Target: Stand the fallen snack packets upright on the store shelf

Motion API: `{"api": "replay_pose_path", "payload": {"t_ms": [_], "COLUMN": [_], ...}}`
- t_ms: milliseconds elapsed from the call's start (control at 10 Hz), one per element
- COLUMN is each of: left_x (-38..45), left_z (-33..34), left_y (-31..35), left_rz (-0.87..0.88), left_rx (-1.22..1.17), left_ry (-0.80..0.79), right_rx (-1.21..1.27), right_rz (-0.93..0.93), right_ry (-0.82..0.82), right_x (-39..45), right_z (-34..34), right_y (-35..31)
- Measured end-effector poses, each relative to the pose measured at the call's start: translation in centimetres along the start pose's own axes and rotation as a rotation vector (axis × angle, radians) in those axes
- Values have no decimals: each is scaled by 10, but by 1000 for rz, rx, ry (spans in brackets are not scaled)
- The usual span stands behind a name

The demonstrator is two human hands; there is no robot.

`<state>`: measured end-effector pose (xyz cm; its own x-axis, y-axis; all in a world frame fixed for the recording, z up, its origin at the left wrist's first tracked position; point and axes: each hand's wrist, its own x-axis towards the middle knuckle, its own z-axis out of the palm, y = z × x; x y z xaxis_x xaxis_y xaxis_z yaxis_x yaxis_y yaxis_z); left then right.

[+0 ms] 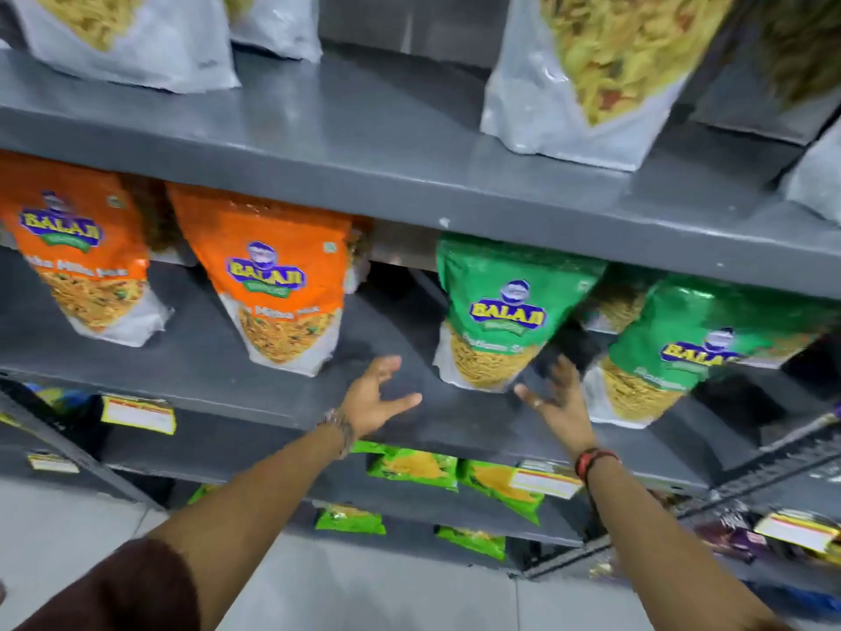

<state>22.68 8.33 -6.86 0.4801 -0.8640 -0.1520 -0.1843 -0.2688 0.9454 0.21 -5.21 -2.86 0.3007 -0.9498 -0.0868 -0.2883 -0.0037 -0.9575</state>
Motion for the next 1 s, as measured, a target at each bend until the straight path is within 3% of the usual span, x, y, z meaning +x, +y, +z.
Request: {"api": "replay_pose_path", "payload": {"t_ms": [100,300,500,900,1000], "left_x": [16,43,34,29,14], "left_z": [36,62,60,48,55], "left_y": [33,73,82,74,64], "left_rz": [-49,8,22,2,-66], "left_rx": [67,-38,19,37,127], "left_ry": [-116,-61,46,-7,21], "right_rx": [71,-24,-78,-137,-271], "right_rz": [-9,9,25,28,-41], "right_ry": [-129,-288,-262,-278,-144], "right_x": [26,47,44,22,-1], "right_z": [-12,-11,-10,-6,-23], "right_y": [-3,-1,8,0,10]}}
